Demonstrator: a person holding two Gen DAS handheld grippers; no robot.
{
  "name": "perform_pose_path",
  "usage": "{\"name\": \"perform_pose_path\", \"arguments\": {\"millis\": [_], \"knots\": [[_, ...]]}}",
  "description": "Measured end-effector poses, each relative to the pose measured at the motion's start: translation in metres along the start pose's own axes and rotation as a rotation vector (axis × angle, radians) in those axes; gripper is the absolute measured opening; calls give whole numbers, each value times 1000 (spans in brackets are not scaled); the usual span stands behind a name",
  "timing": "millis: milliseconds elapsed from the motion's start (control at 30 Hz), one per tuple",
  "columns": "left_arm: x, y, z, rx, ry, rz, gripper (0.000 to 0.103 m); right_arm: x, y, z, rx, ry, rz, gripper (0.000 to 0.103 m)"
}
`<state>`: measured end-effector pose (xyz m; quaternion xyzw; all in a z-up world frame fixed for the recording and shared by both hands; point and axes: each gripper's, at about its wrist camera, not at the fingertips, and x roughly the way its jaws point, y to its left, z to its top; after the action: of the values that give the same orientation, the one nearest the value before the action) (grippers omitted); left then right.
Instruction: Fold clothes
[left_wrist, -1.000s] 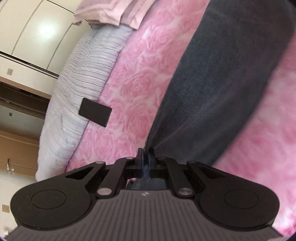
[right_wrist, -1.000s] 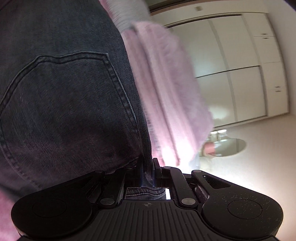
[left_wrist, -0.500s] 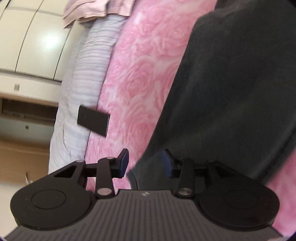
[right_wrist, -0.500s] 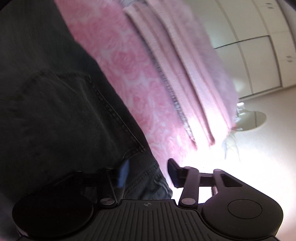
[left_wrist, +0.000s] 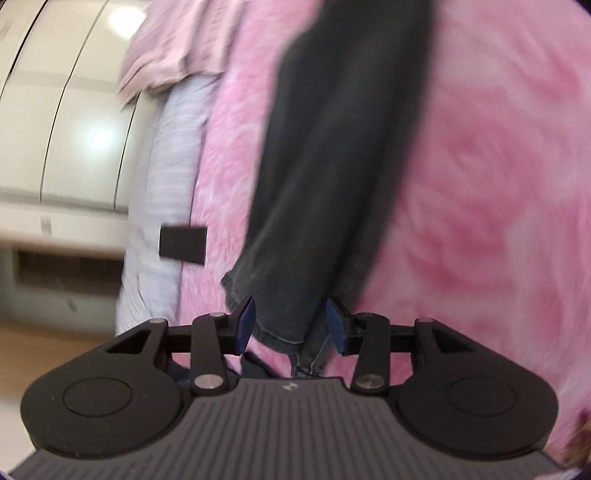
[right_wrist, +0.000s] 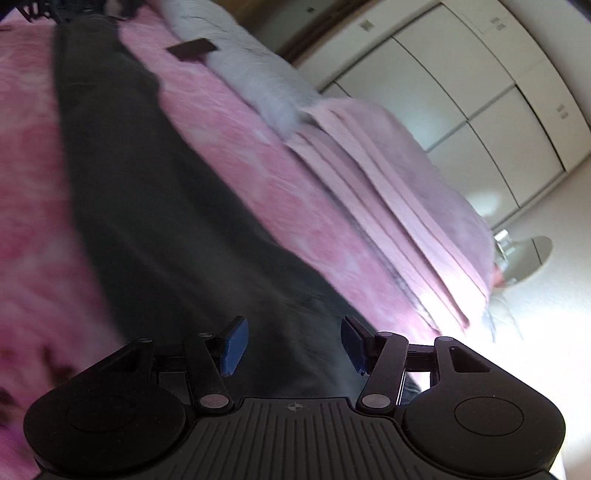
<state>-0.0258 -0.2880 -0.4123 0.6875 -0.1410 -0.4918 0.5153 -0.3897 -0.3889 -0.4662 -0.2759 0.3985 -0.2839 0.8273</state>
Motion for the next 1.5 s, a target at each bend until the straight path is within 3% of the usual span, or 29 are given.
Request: {"name": "perform_pose_path", "arguments": {"millis": [100, 233, 300, 333, 367, 433, 500, 667, 800, 900, 967, 1067, 1333, 1433, 1500], "knots": [[15, -16, -1, 99, -16, 54, 39, 2, 36, -6, 1, 16, 20, 56], [34, -22, 0, 176, -57, 67, 37, 10, 61, -20, 22, 46, 13, 56], [42, -26, 0, 219, -64, 62, 23, 10, 68, -23, 31, 51, -2, 56], [45, -27, -2, 243, -60, 65, 9, 11, 69, -23, 35, 53, -10, 56], [48, -27, -4, 257, -52, 74, 2, 10, 69, -23, 35, 55, -17, 56], [51, -17, -13, 204, -19, 98, 1, 10, 70, -21, 28, 54, -24, 56], [51, -8, -23, 122, 23, 69, 0, 5, 73, -21, 17, 51, -27, 56], [53, -29, -31, 127, 37, 29, 0, -7, 85, -25, 13, 54, -15, 56], [57, -27, -33, 116, 48, 59, 5, -24, 90, -26, 32, 50, -2, 56], [45, -23, -39, 110, 46, 87, 22, -36, 93, -26, 47, 48, 7, 56], [31, -21, -43, 98, 32, 98, 39, -45, 96, -27, 57, 46, 14, 56], [10, -26, -40, 102, -27, 90, 50, -51, 102, -31, 73, 58, 29, 56], [14, -43, -6, 174, -136, 102, 49, -58, 104, -39, 278, 128, 42, 60], [24, -40, 0, 173, -152, 108, 47, -58, 111, -41, 246, 137, 17, 69], [30, -38, 1, 177, -155, 109, 45, -55, 118, -42, 164, 135, -2, 69]]}}
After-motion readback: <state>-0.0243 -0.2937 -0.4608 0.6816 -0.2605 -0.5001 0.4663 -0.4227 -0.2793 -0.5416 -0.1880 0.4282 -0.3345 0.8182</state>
